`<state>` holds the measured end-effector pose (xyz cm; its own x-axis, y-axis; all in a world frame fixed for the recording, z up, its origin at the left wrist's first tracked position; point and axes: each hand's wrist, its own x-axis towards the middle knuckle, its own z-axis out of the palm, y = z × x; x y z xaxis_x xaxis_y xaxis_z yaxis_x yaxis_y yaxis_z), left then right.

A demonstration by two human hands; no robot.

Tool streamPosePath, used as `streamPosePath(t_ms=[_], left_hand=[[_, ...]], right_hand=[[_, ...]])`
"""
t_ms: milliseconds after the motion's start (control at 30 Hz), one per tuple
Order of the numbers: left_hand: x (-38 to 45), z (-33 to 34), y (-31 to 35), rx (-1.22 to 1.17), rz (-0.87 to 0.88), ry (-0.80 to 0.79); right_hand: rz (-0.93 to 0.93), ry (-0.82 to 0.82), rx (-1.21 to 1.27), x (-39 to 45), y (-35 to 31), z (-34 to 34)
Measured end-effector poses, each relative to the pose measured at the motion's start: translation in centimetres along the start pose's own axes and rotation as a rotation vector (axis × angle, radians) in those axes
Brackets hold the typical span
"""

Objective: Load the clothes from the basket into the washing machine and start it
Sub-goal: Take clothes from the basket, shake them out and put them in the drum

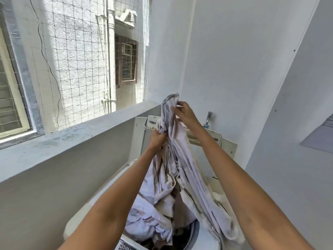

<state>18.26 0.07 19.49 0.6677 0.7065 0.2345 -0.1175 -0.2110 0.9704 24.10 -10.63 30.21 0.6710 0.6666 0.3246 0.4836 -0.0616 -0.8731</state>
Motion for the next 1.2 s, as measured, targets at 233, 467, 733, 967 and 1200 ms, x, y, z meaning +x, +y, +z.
streamPosePath(t_ms=[233,467,733,967,1200], left_hand=[[1.0,-1.6,2.7,-0.147,-0.116,0.205],[1.4,-2.7,2.2,0.242,-0.126,-0.080],[0.0,-3.7,1.7,0.056,-0.108,-0.304],[0.3,-6.2,3.1,-0.064,-0.262,-0.630],[-1.5,-1.1,-1.1,0.036,-0.109,-0.177]], right_hand=[[0.449,-0.493,-0.594,-7.6,13.7,-2.6],[0.474,-0.089,-0.261,-4.4,8.5,-4.5],[0.240,0.082,0.340,-0.1,-2.6,-2.0],[0.288,0.078,0.191,0.1,-2.6,0.4],[0.294,-0.267,-0.039,-2.0,1.7,1.4]])
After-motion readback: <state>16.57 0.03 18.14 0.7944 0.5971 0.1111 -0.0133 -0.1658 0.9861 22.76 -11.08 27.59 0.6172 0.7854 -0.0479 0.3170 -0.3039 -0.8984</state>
